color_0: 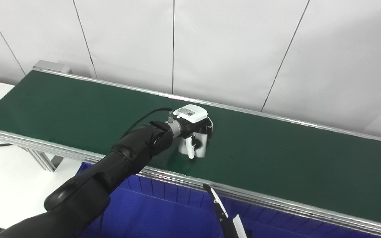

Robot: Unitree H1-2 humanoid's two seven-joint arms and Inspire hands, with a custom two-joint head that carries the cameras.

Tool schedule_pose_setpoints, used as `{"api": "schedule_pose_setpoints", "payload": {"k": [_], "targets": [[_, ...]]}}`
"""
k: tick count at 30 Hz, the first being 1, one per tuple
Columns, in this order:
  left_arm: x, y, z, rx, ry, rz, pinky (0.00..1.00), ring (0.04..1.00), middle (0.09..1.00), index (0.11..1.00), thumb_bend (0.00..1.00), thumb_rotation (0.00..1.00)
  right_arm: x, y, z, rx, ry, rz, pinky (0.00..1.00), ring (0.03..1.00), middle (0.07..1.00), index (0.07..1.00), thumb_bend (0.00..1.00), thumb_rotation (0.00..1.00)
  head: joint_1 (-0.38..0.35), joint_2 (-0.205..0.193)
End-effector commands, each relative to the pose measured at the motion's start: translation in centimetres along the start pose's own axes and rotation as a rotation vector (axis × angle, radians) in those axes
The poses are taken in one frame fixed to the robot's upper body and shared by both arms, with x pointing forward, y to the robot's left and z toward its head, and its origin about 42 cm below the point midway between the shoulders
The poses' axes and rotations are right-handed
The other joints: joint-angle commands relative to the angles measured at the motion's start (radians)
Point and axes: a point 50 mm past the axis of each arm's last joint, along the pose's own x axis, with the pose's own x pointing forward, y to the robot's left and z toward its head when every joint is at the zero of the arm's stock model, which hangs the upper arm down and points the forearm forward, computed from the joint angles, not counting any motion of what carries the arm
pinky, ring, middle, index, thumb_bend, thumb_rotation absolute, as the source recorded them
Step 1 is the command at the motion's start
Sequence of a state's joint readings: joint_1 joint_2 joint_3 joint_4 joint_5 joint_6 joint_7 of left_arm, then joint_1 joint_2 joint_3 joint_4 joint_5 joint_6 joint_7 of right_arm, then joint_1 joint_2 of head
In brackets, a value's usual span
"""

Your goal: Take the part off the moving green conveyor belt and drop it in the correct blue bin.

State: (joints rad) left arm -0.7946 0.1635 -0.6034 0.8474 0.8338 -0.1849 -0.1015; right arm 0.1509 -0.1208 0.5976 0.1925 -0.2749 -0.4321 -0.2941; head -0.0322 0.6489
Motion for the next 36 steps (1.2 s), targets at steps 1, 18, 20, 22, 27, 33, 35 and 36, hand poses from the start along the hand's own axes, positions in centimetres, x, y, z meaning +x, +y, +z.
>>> {"api": "schedule_pose_setpoints", "payload": {"k": [1,18,20,22,27,33,35,36], "targets": [[0.4,2.8,-0.2,0.038,0.005,0.062,0.36,0.418,0.511,0.504,0.5,0.0,0.7,0.1,1.4,0.02,-0.08,-0.014,1.0,0.993,0.972,0.966,0.96,0.95,0.001,-0.001],[-0.4,5.6,1.2,0.004,-0.045,0.108,0.33,0.393,0.487,0.524,0.5,0.0,0.7,-0.1,1.3,0.015,-0.073,-0.013,1.0,0.989,0.97,0.969,0.97,0.95,0.027,-0.001],[-0.9,6.6,1.8,-0.001,-0.067,0.131,0.32,0.389,0.488,0.526,0.5,0.0,0.7,-0.3,1.1,0.014,-0.069,-0.014,1.0,0.99,0.969,0.968,0.98,0.96,0.04,-0.001],[-1.4,7.5,2.3,0.0,-0.082,0.149,0.31,0.384,0.484,0.528,0.5,0.0,0.6,-0.5,1.1,0.016,-0.065,-0.012,1.0,0.994,0.97,0.969,0.98,0.96,0.047,0.0],[-3.0,9.9,3.4,0.01,-0.119,0.189,0.34,0.397,0.501,0.517,0.5,0.0,0.6,-1.0,0.8,0.019,-0.059,-0.008,1.0,0.988,0.964,0.968,0.97,0.96,0.069,0.006],[-6.0,12.5,4.7,-0.007,-0.152,0.25,0.39,0.404,0.502,0.517,0.5,0.0,0.4,-1.9,0.5,0.001,-0.054,-0.017,1.0,0.987,0.962,0.973,0.99,0.97,0.106,0.021],[-6.8,13.0,4.9,-0.021,-0.16,0.267,0.38,0.401,0.496,0.521,0.5,0.0,0.4,-2.2,0.5,-0.003,-0.056,-0.019,1.0,0.982,0.957,0.974,0.99,0.97,0.12,0.026],[-7.2,13.2,5.1,-0.024,-0.163,0.275,0.36,0.396,0.494,0.525,0.5,0.0,0.4,-2.4,0.5,-0.005,-0.058,-0.021,1.0,0.977,0.954,0.974,0.98,0.97,0.122,0.028]]}}
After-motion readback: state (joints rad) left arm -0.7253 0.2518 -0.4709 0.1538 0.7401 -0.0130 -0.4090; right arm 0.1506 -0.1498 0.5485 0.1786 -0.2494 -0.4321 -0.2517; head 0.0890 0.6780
